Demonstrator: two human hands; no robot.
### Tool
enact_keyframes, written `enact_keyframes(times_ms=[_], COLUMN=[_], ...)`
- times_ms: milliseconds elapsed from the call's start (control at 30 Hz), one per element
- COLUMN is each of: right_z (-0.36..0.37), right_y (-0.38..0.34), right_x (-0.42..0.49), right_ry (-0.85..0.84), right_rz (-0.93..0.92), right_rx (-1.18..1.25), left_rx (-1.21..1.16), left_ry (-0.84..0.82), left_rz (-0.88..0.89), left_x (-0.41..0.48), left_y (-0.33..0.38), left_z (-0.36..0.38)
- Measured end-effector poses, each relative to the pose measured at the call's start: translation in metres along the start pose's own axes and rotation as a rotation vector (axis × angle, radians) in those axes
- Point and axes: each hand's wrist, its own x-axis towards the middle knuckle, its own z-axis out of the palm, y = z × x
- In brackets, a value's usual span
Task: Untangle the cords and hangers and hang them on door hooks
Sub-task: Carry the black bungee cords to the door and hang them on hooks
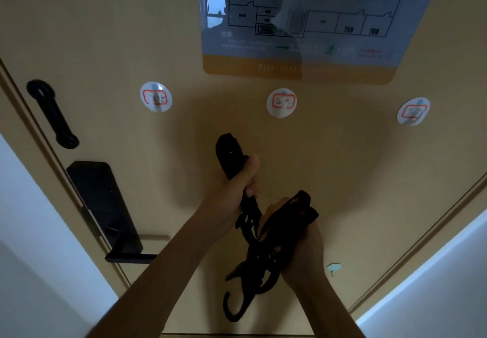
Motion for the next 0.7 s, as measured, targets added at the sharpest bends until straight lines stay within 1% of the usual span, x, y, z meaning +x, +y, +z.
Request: enact_keyframes(times_ms=[100, 167, 233, 300, 400, 467, 533, 600, 633, 700], right_z=[0.003, 0.006, 0.009, 0.011, 0.01, 0.009, 0.007, 0.007, 0.006, 0.005], right_y=[-0.01, -0.021, -0.031, -0.039, -0.048, -0.054, -0.061, -0.068, -0.073, -0.085], right_x=[0.002, 0.005, 0.009, 0.012, 0.019, 0.024, 0.028, 0.032, 0.034, 0.037], right_ry=[0.006, 0.078, 0.154, 0.159, 0.171, 0.195, 0.187, 0.161, 0.142, 0.071], right_rz=[0.036, 0.027, -0.043, -0.117, -0.166, -0.17, -0.165, -0.152, -0.143, -0.117], right_rx=[-0.039, -0.184, -0.418, -0.59, -0.714, -0.784, -0.822, -0.879, -0.928, -1.062], left_rx=[0.298, 0.413, 0.441, 0.385, 0.283, 0.264, 0.379, 0.559, 0.606, 0.628], left_ry=[-0.031, -0.044, -0.068, -0.133, -0.236, -0.288, -0.337, -0.361, -0.354, -0.313], left_rz=[0.061, 0.062, 0.039, -0.012, -0.126, -0.158, -0.144, -0.15, -0.163, -0.176], left_x=[0.002, 0.003, 0.001, -0.001, -0.003, -0.002, -0.001, 0.001, 0.002, 0.005], left_y=[-0.002, -0.002, 0.0, 0.005, 0.012, 0.014, 0.015, 0.017, 0.017, 0.022], left_z=[-0.006, -0.01, -0.01, -0.008, -0.004, -0.007, -0.011, -0.012, -0.011, -0.012])
